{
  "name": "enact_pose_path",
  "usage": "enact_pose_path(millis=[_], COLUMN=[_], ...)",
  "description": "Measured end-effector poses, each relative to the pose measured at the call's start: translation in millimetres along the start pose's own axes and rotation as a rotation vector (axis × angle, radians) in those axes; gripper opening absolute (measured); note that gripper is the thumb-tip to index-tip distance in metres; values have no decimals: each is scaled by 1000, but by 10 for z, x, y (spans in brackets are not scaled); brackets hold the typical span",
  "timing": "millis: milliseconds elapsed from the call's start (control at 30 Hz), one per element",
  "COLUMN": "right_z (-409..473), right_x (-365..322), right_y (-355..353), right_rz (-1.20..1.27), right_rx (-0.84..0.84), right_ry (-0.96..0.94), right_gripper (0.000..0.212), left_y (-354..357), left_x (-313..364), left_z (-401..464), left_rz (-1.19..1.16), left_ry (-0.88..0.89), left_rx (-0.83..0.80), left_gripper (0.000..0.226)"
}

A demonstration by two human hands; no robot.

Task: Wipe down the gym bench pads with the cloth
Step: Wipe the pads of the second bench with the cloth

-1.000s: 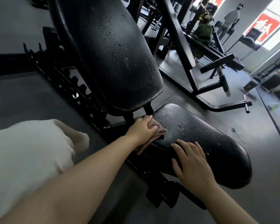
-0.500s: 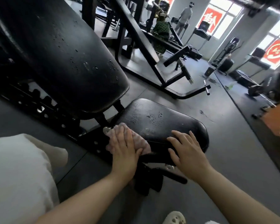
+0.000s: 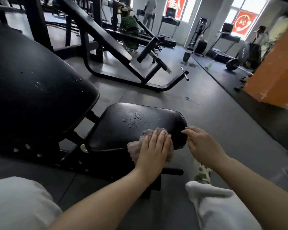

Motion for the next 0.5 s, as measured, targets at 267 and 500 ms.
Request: enact_pose_path(millis=[267,500], right_z=[699,791], right_x=[798,1021], right_y=[179,271], right_rz=[234,302], right_rx=[-1,-13], right_ry=[-95,-401], right_gripper=[36,48], left_y=[64,110], left_x=[571,546], left_z=[437,436], left_rz=[8,174], left_ry=[25,54], left_rx=[190,212], left_gripper=[47,51])
Point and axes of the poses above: each hand's wrist, its own z-axis towards the middle knuckle, its own y-axis out of the palm, x = y × z, the point moved 4 cm from there along z, towards the middle knuckle, and after that the axes turned 11 degrees about -y, right-handed, at the moved point
